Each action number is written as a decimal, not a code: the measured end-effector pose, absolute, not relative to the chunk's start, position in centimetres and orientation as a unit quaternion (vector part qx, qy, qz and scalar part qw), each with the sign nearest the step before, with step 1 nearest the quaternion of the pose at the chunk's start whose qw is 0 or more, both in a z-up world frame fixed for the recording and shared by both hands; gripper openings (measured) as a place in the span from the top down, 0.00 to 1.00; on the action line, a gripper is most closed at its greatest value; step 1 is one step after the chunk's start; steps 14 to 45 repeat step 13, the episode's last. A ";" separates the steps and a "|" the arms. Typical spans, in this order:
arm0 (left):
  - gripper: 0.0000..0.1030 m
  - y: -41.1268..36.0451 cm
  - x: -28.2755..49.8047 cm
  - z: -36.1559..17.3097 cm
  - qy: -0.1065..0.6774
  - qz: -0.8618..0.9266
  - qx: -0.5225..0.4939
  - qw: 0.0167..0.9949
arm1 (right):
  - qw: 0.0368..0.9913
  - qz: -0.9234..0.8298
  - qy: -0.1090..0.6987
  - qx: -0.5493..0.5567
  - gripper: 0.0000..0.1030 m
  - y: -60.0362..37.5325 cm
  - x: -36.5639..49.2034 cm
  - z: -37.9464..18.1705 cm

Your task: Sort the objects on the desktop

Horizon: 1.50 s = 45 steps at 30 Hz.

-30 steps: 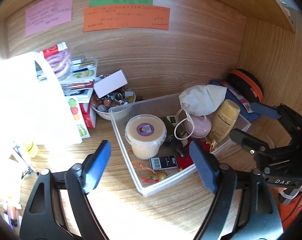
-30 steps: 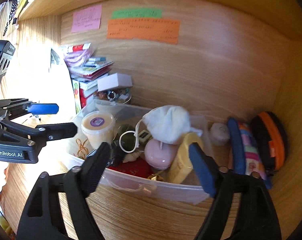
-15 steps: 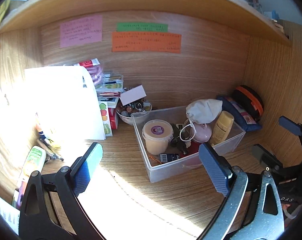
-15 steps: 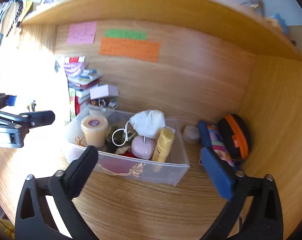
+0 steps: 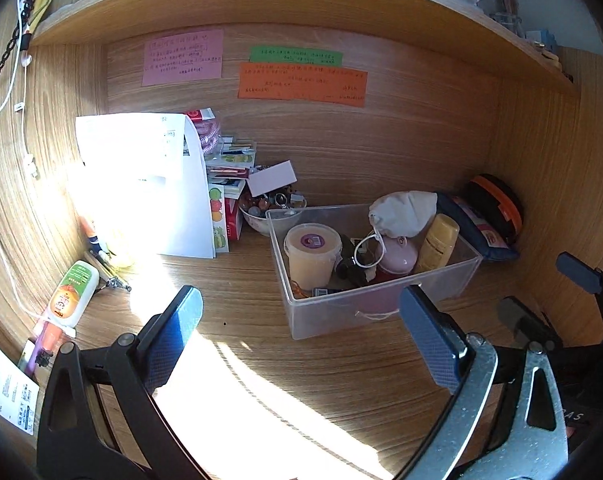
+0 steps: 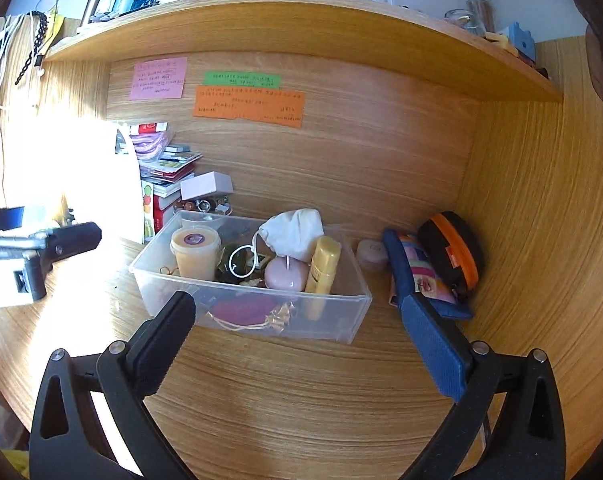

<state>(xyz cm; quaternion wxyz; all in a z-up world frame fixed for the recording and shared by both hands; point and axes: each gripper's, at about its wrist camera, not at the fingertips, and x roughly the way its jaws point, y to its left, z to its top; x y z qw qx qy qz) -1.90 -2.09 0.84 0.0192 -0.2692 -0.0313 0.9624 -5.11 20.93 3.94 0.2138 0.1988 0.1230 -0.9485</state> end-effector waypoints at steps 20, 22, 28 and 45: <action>0.03 -0.7 -2.5 0.0 -0.023 0.963 -0.268 0.025 | 0.209 -0.947 0.106 0.220 0.00 21.0 -6.0 3.4; 0.03 -0.7 -2.5 0.0 -0.023 0.963 -0.268 0.025 | 0.209 -0.947 0.106 0.220 0.00 21.0 -6.0 3.4; 0.03 -0.7 -2.5 0.0 -0.023 0.963 -0.268 0.025 | 0.209 -0.947 0.106 0.220 0.00 21.0 -6.0 3.4; 0.03 -0.7 -2.5 0.0 -0.023 0.963 -0.268 0.025 | 0.209 -0.947 0.106 0.220 0.00 21.0 -6.0 3.4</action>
